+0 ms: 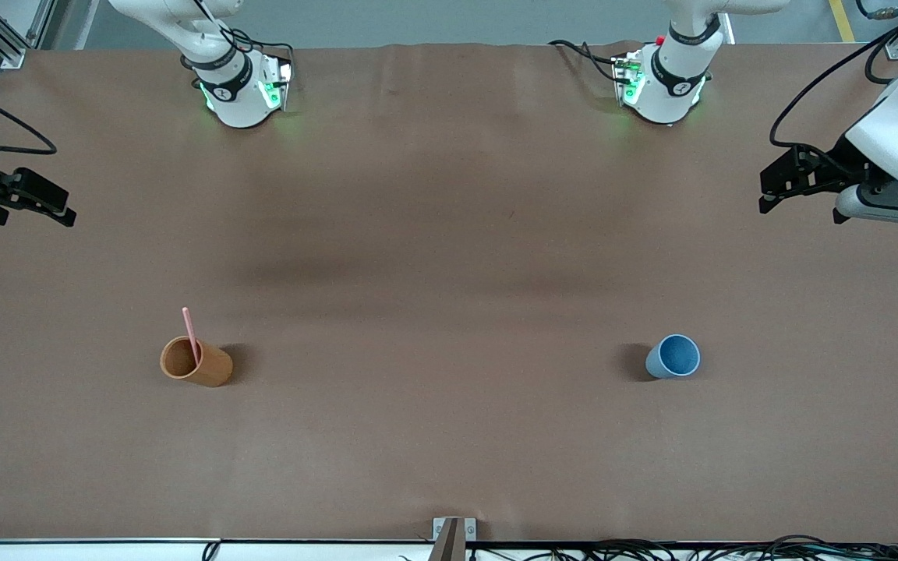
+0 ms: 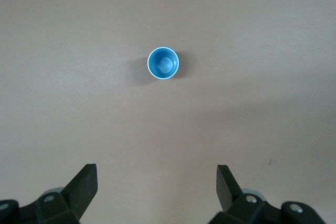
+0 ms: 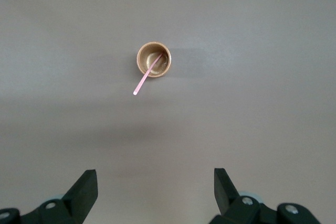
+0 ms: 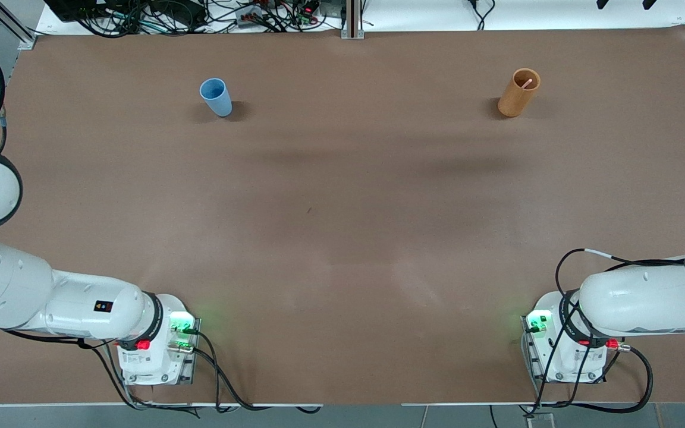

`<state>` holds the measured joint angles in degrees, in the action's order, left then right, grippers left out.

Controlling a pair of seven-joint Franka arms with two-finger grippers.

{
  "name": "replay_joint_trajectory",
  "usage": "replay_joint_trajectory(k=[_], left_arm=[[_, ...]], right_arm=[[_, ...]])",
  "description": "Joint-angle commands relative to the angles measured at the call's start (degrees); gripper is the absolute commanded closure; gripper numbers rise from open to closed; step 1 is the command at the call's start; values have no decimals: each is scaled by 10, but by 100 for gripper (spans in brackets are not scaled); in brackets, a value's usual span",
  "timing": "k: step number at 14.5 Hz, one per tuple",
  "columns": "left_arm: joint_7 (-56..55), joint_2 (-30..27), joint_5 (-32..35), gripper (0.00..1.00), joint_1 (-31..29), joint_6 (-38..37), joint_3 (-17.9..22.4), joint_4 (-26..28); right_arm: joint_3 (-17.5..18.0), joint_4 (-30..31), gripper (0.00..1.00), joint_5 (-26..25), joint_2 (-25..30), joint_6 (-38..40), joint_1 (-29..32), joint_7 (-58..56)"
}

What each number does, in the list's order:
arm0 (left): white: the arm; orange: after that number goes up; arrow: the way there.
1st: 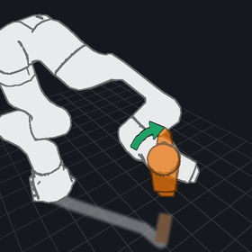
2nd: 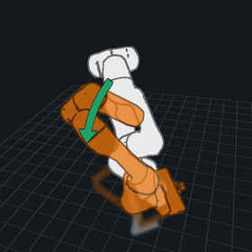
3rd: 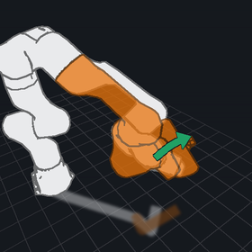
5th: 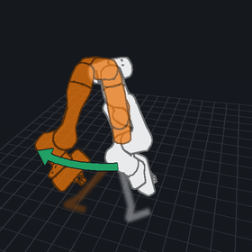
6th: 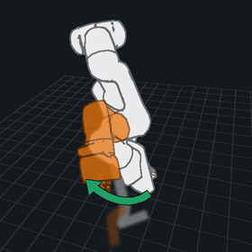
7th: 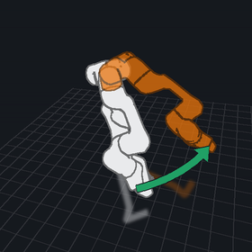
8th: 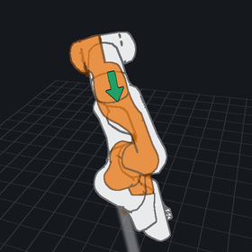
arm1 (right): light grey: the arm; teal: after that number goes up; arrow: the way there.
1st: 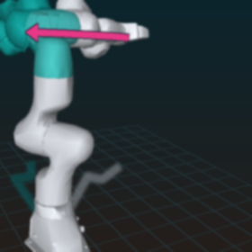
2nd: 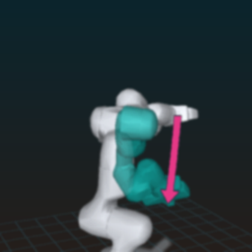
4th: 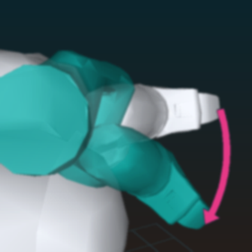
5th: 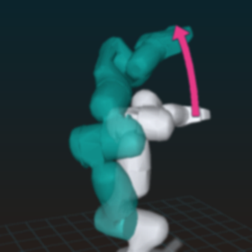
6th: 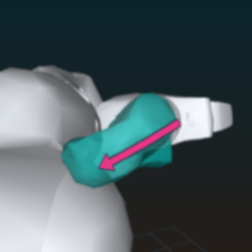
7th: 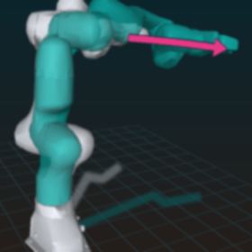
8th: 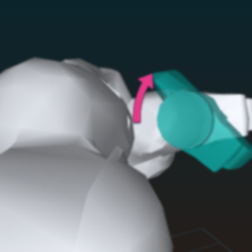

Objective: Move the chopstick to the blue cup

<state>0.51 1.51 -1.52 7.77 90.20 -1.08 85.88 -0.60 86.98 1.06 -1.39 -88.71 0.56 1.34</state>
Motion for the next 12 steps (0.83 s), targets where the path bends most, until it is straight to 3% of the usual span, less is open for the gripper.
replay_joint_trajectory(k=[1,7,10,12], left_arm=[[9,0,-11,0,-3,-5,-1,-9],[11,4,-11,0,-3,-5,1,-9],[11,48,-13,0,-10,17,4,-9],[12,96,-12,0,-14,70,6,-2]], right_arm=[[-1,2,2,-6,6,1,-3,0],[-1,2,1,-3,6,-1,-1,4],[-2,2,1,-1,6,-3,-1,4],[-1,10,1,-1,6,-22,-4,4]])
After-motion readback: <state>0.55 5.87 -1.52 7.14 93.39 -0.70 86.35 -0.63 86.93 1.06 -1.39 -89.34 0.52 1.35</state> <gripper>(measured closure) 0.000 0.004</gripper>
